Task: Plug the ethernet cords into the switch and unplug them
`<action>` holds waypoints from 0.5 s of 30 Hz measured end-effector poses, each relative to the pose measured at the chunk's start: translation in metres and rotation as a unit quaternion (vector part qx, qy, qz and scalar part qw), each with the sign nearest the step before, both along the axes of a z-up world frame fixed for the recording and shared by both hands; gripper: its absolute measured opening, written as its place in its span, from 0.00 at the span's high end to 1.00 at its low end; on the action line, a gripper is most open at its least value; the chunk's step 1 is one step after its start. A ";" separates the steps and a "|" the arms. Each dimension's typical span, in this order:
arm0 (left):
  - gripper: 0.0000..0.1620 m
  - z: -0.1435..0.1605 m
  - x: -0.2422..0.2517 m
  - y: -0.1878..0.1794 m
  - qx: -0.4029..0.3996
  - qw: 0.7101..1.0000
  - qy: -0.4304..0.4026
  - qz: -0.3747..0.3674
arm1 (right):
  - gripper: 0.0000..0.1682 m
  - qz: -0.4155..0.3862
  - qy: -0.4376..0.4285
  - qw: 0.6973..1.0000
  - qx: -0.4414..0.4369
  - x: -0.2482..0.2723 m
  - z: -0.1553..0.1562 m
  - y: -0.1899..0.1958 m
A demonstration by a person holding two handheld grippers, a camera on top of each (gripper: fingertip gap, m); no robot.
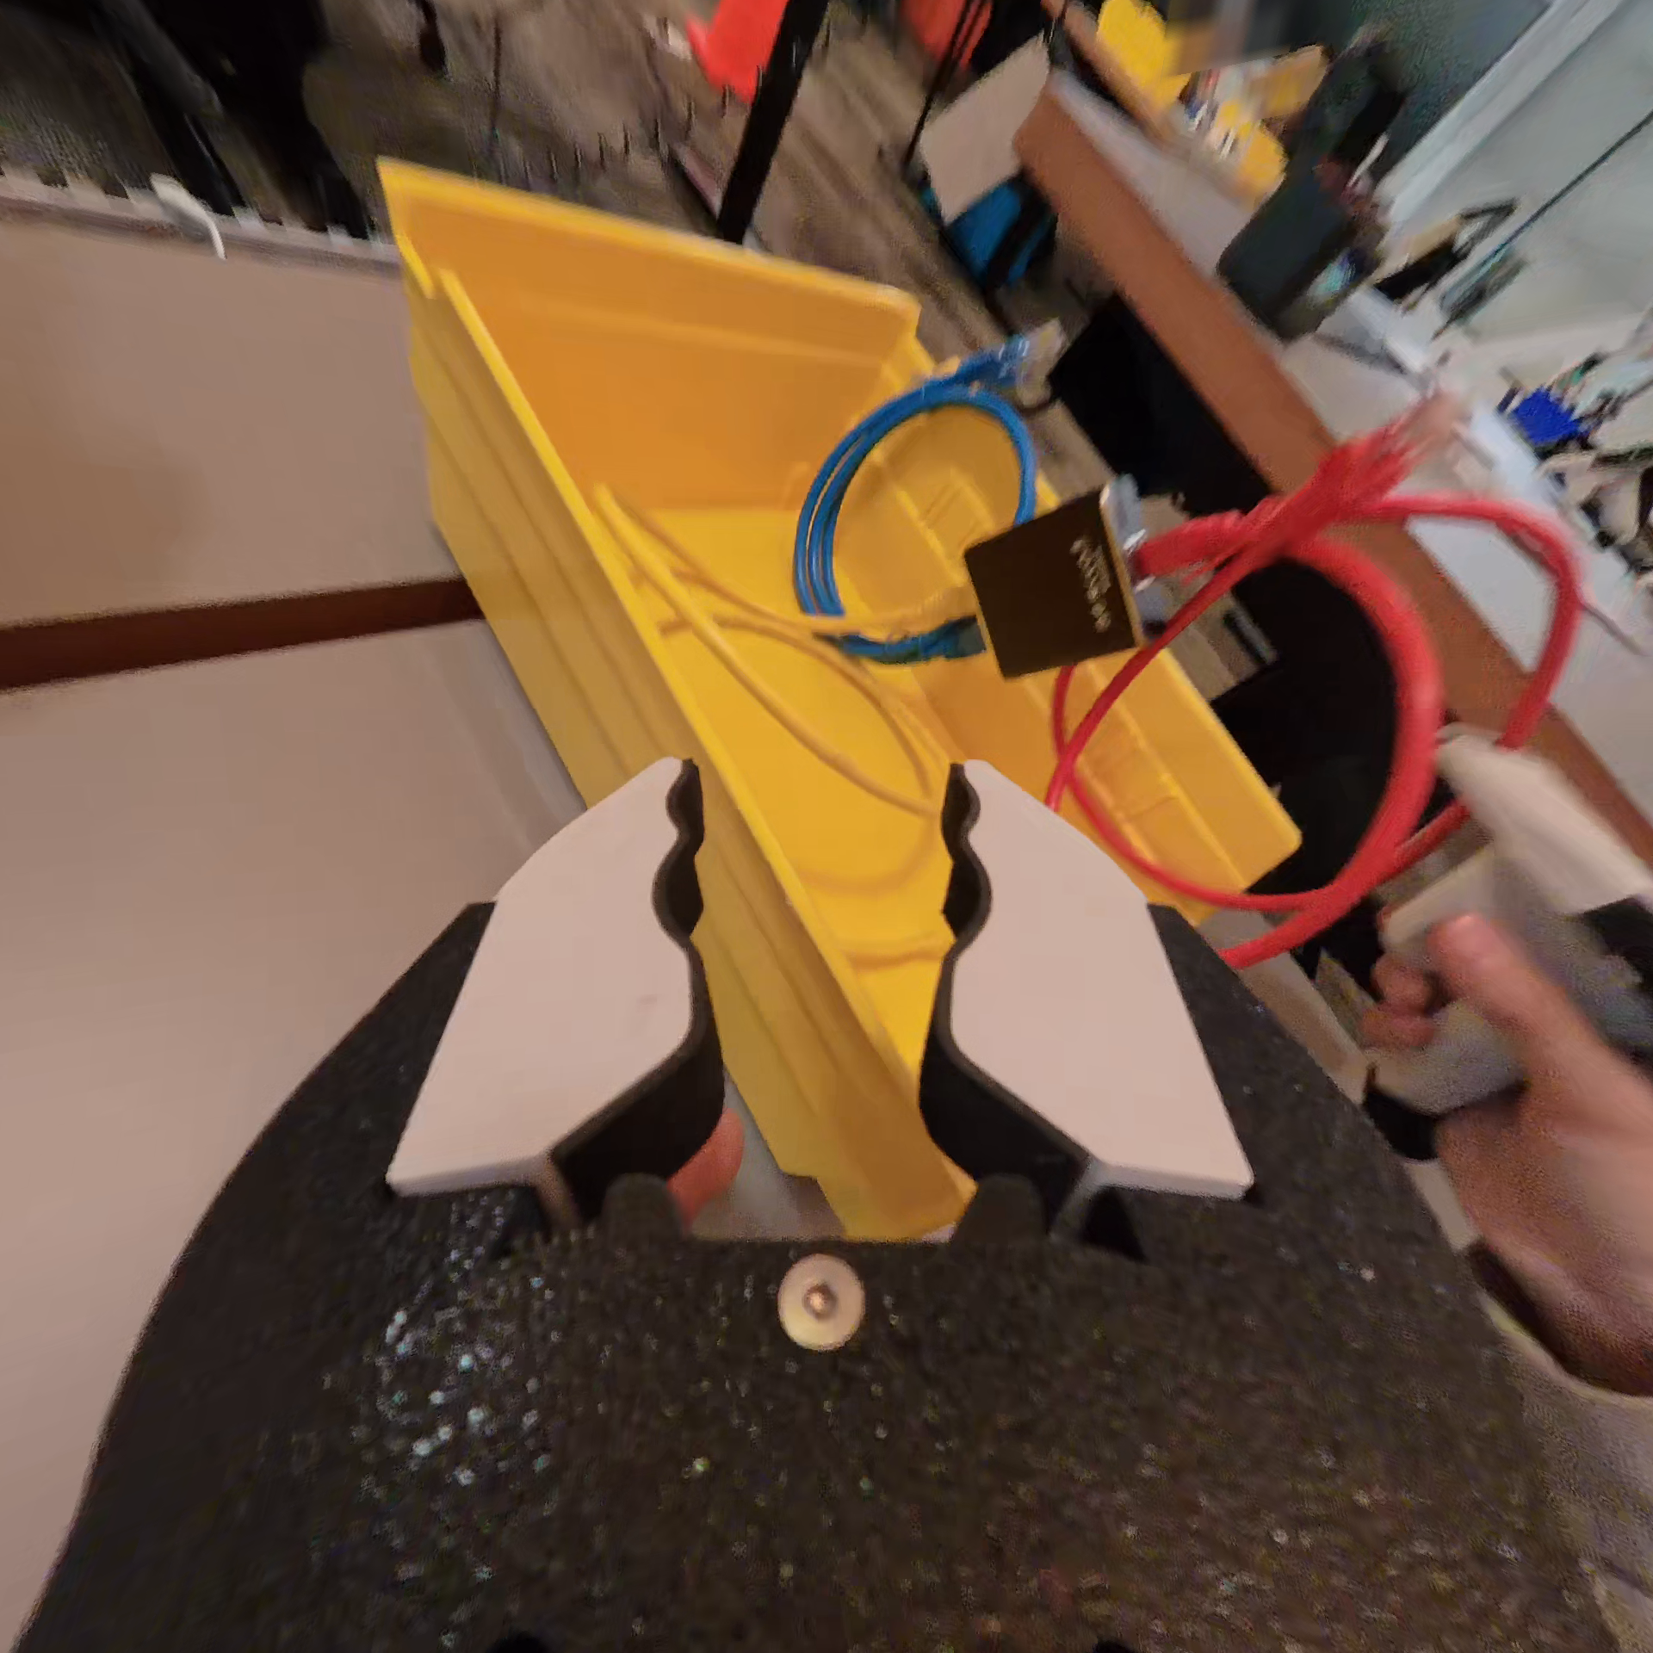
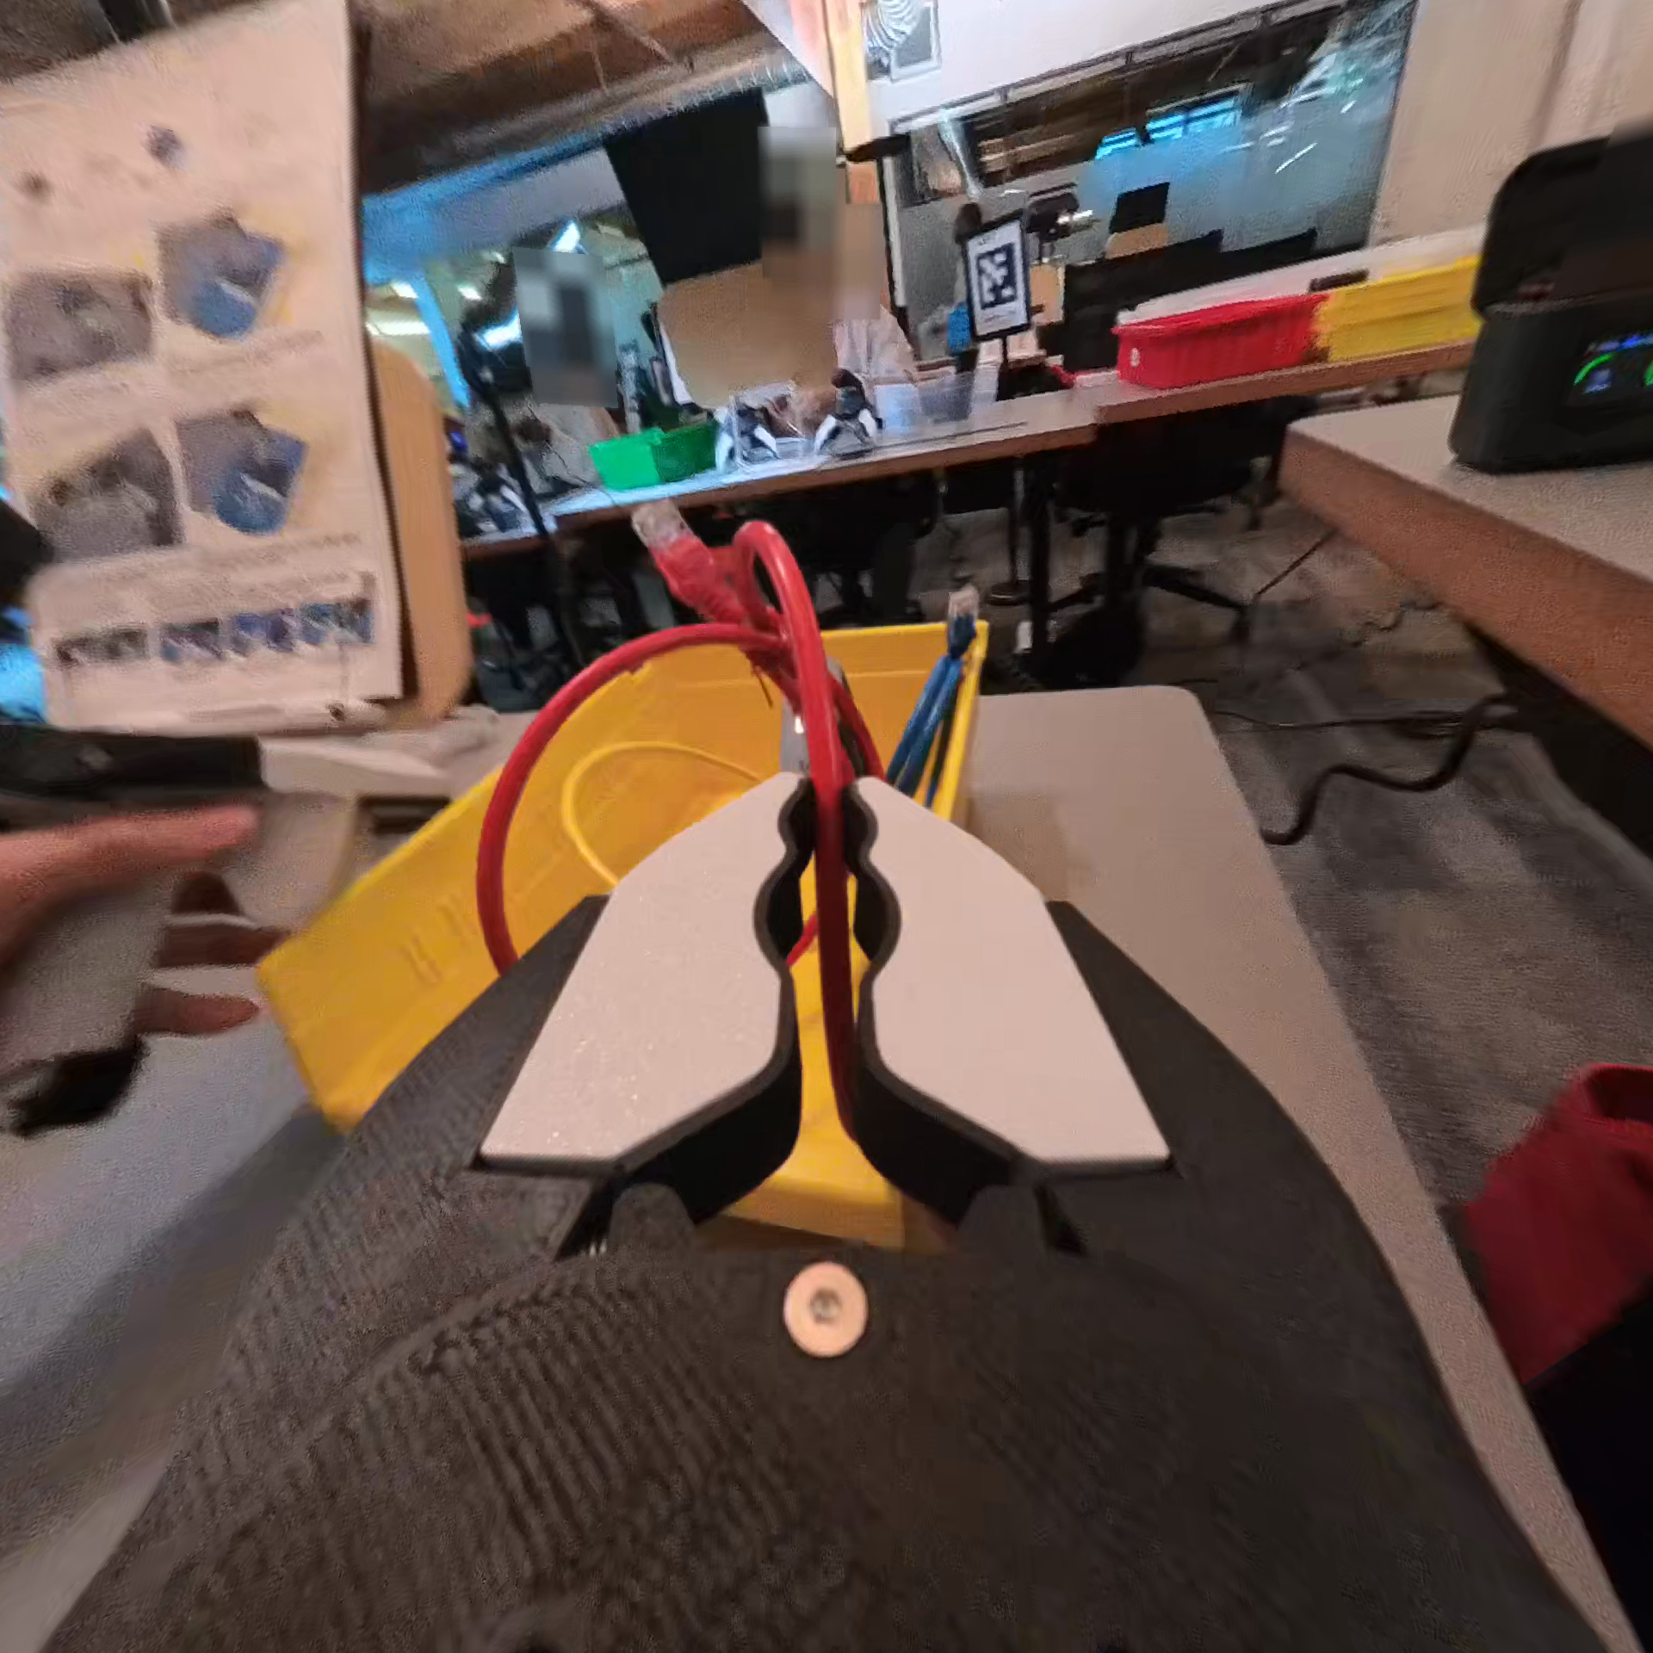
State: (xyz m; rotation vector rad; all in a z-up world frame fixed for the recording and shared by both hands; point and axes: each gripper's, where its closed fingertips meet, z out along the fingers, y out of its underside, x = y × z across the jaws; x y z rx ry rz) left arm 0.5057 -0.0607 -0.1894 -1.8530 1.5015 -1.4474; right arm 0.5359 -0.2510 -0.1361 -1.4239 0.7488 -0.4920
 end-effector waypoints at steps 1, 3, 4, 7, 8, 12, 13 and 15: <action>0.68 0.010 -0.001 0.002 0.001 1.000 -0.021 0.007 | 0.96 -0.008 -0.006 0.999 -0.031 -0.002 -0.010 0.003; 0.67 0.023 -0.003 0.005 0.010 0.999 -0.046 0.012 | 0.96 -0.007 0.021 0.995 -0.093 -0.004 -0.042 0.014; 0.66 0.025 -0.005 0.006 0.020 0.999 -0.046 0.012 | 0.96 -0.012 0.028 0.991 -0.131 -0.003 -0.059 0.017; 0.66 0.019 -0.012 0.005 0.056 0.998 -0.026 -0.010 | 0.92 -0.012 0.062 0.988 -0.141 -0.004 -0.084 0.025; 0.66 0.015 -0.015 0.005 0.068 0.997 -0.017 -0.017 | 0.86 -0.007 0.071 0.990 -0.123 -0.006 -0.081 0.026; 0.66 0.003 -0.022 0.004 0.097 0.994 0.005 -0.039 | 0.58 0.026 0.103 0.988 -0.113 -0.015 -0.073 0.035; 0.66 0.001 -0.022 0.003 0.095 0.995 0.011 -0.043 | 0.51 0.041 0.107 0.985 -0.132 -0.021 -0.074 0.037; 0.66 -0.001 -0.021 0.001 0.090 0.995 0.022 -0.049 | 0.37 0.066 0.113 0.976 -0.174 -0.034 -0.078 0.035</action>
